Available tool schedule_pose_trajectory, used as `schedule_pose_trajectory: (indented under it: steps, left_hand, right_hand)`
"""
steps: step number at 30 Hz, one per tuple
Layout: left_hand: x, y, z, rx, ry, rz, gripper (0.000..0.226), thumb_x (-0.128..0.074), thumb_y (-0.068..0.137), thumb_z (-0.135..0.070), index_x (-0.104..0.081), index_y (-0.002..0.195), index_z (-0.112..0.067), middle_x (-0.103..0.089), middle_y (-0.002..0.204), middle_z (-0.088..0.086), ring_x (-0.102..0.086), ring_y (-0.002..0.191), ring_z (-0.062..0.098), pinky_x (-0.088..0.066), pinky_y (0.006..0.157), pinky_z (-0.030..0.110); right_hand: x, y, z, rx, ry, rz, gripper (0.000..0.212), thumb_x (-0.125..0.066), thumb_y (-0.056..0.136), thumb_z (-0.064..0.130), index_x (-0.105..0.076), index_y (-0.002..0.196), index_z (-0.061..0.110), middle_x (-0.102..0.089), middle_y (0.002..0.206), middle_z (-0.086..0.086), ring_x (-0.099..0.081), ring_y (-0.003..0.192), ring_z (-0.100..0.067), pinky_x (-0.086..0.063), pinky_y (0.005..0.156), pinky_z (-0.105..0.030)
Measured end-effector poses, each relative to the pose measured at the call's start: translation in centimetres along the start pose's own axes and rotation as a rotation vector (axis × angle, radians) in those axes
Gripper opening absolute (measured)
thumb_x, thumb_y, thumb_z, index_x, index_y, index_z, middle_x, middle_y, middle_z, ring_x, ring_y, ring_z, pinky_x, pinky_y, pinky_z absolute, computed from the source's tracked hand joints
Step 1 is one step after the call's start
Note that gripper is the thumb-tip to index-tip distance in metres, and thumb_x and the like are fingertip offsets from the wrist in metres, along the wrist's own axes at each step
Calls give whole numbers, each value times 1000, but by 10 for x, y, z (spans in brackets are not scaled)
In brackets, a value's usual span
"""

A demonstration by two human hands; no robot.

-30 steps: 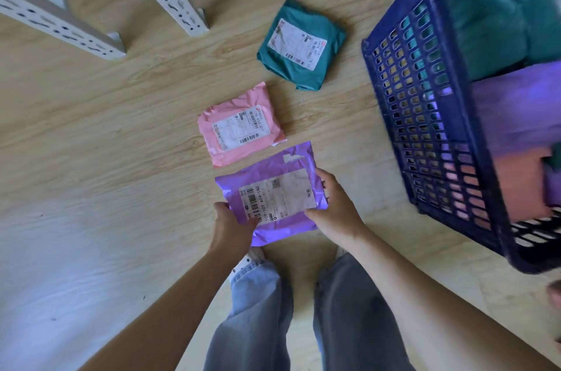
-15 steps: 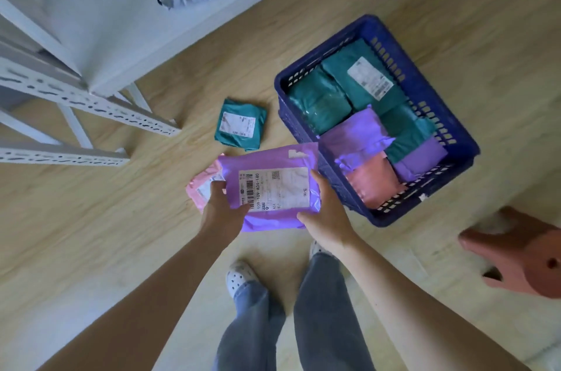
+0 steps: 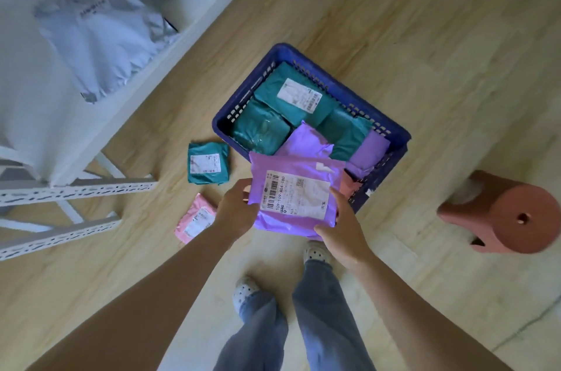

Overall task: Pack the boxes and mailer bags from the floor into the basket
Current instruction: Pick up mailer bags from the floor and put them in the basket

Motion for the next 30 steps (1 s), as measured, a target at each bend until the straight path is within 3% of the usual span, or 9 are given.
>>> schedule_pose_trajectory:
  steps: [5, 9, 11, 14, 18, 21, 24, 27, 30]
  left_hand:
    - [-43, 34, -41, -15, 85, 73, 47, -48, 85, 4, -49, 130, -9, -62, 106, 10, -59, 90, 28, -43, 68, 29]
    - [-77, 82, -58, -53, 254, 150, 50, -45, 85, 6, -47, 133, -9, -60, 123, 12, -56, 101, 23, -47, 83, 32]
    - [-97, 112, -64, -86, 353, 192, 52, -45, 87, 6, -44, 136, -10, -56, 130, 11, -55, 112, 26, -46, 87, 31]
    - [-124, 152, -62, -112, 463, 249, 52, -45, 89, 2, -40, 139, -12, -53, 133, 10, -54, 116, 27, -45, 86, 28]
    - [-157, 189, -40, -96, 528, 309, 49, -44, 89, 2, -42, 136, -12, -57, 117, 9, -57, 102, 26, -48, 79, 30]
    - [-175, 203, -23, -79, 544, 342, 46, -42, 88, 6, -44, 131, -7, -54, 104, 10, -57, 93, 25, -50, 74, 31]
    - [-186, 208, -16, -119, 594, 349, 48, -42, 87, 7, -45, 132, -8, -59, 115, 13, -60, 102, 30, -53, 85, 42]
    - [-190, 212, -14, -155, 629, 339, 45, -45, 89, 7, -45, 131, -7, -59, 118, 13, -62, 99, 31, -55, 78, 44]
    - [-192, 211, -18, -202, 683, 323, 47, -55, 89, -4, -37, 133, -10, -56, 117, 14, -61, 100, 30, -53, 75, 40]
  right_hand:
    - [28, 26, -24, -28, 112, -93, 71, -53, 76, -13, -40, 140, 13, -50, 134, -3, -48, 118, -10, -36, 80, 1]
    - [39, 59, -42, -50, 230, -177, 64, -58, 78, -15, -43, 136, 7, -53, 124, -3, -50, 111, -11, -36, 72, 6]
    - [37, 79, -58, -104, 252, -208, 63, -59, 80, -11, -42, 138, 7, -51, 127, -5, -49, 115, -14, -38, 76, 3]
    - [27, 107, -87, -202, 225, -241, 65, -55, 82, -7, -36, 142, 8, -44, 138, -11, -45, 126, -23, -39, 97, -19]
    - [13, 135, -117, -314, 191, -223, 66, -49, 86, -3, -30, 147, 13, -37, 143, -13, -46, 124, -27, -42, 100, -31]
    - [6, 143, -135, -393, 159, -202, 65, -47, 90, 2, -24, 148, 20, -25, 148, -10, -42, 128, -26, -43, 99, -34]
    - [0, 148, -144, -402, 112, -157, 65, -47, 91, 6, -21, 149, 21, -18, 151, -11, -40, 129, -28, -42, 102, -36]
    - [-1, 149, -145, -373, 20, -155, 64, -50, 91, 11, -22, 148, 21, -10, 155, -11, -34, 136, -30, -45, 103, -37]
    - [12, 154, -133, -287, -151, -220, 67, -50, 92, 10, -19, 150, 20, 6, 160, -8, -16, 145, -30, -41, 104, -35]
Point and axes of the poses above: each hand's wrist, its own y-axis towards the middle knuckle, its own x-axis out of the back of the hand, z = x × y, the point moved 10 cm from there along y, towards the middle knuckle
